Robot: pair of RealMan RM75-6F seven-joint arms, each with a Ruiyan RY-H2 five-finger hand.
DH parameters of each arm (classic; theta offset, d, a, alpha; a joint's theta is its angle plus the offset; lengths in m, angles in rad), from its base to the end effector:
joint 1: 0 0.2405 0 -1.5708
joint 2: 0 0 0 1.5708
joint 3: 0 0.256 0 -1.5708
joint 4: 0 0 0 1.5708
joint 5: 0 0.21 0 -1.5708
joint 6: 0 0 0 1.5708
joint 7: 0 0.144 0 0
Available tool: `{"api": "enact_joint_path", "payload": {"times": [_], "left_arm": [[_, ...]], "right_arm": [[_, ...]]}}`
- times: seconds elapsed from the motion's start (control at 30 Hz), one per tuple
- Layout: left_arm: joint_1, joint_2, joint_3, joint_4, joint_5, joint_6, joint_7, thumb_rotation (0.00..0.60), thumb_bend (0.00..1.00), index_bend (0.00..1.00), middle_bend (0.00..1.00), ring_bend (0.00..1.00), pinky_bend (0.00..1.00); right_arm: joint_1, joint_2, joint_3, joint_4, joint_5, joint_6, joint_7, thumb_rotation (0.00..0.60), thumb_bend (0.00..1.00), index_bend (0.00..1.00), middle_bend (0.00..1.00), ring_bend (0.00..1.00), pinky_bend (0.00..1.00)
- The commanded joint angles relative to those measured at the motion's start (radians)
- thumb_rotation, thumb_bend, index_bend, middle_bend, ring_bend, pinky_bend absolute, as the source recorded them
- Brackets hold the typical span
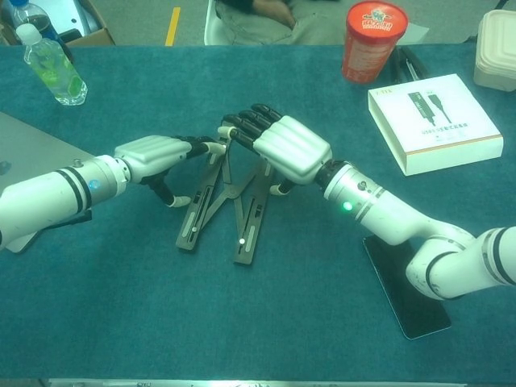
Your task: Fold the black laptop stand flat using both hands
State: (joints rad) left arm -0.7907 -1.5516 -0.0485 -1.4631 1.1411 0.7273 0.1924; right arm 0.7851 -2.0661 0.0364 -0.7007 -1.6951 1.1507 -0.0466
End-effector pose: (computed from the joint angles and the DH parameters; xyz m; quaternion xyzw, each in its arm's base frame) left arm -0.1635 0.3103 -0.0600 -0.8071 -0.4319 -0.2768 0.2923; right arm -0.1229 -0.3167 -0.1329 0.8181 -0.1633 0.4378 0.3353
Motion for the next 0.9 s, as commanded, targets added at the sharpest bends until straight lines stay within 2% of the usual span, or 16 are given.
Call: {"api": "enact_joint_path", "payload": {"times": [0.03, 0.2, 0.3, 0.53, 0.6, 0.77, 0.9], "left_arm": [[0.001, 0.013, -0.002, -0.004, 0.002, 0.012, 0.010, 0.600, 0.29, 0.00, 0.00, 0.00, 0.04], [0.009, 0.057, -0.008, -0.029, 0.007, 0.043, 0.019, 0.600, 0.30, 0.00, 0.00, 0.00, 0.04], [0.017, 0.090, -0.014, -0.055, 0.007, 0.065, 0.022, 0.600, 0.30, 0.00, 0.00, 0.00, 0.04], [0.063, 0.179, -0.030, -0.126, 0.046, 0.183, 0.030, 0.600, 0.29, 0.00, 0.00, 0.00, 0.04], [0.080, 0.200, -0.033, -0.143, 0.057, 0.220, 0.024, 0.600, 0.29, 0.00, 0.00, 0.00, 0.04], [0.138, 0.251, -0.029, -0.172, 0.099, 0.312, -0.005, 0.600, 0.30, 0.00, 0.00, 0.00, 0.04], [0.176, 0.289, -0.022, -0.186, 0.119, 0.355, -0.032, 0.600, 0.30, 0.00, 0.00, 0.00, 0.04]], "right_arm": [[0.014, 0.019, -0.002, -0.007, -0.004, -0.005, 0.020, 0.600, 0.00, 0.00, 0.00, 0.00, 0.00], [0.042, 0.107, -0.003, -0.095, -0.012, -0.011, 0.087, 0.600, 0.00, 0.00, 0.00, 0.00, 0.00], [0.057, 0.177, 0.008, -0.201, -0.003, -0.026, 0.134, 0.600, 0.00, 0.00, 0.00, 0.00, 0.00], [0.132, 0.401, 0.035, -0.498, 0.047, -0.188, 0.212, 0.600, 0.00, 0.00, 0.00, 0.00, 0.00], [0.155, 0.447, 0.039, -0.551, 0.060, -0.240, 0.224, 0.600, 0.00, 0.00, 0.00, 0.00, 0.00], [0.213, 0.527, 0.025, -0.618, 0.059, -0.354, 0.195, 0.600, 0.00, 0.00, 0.00, 0.00, 0.00], [0.246, 0.548, 0.010, -0.639, 0.056, -0.418, 0.171, 0.600, 0.00, 0.00, 0.00, 0.00, 0.00]]}}
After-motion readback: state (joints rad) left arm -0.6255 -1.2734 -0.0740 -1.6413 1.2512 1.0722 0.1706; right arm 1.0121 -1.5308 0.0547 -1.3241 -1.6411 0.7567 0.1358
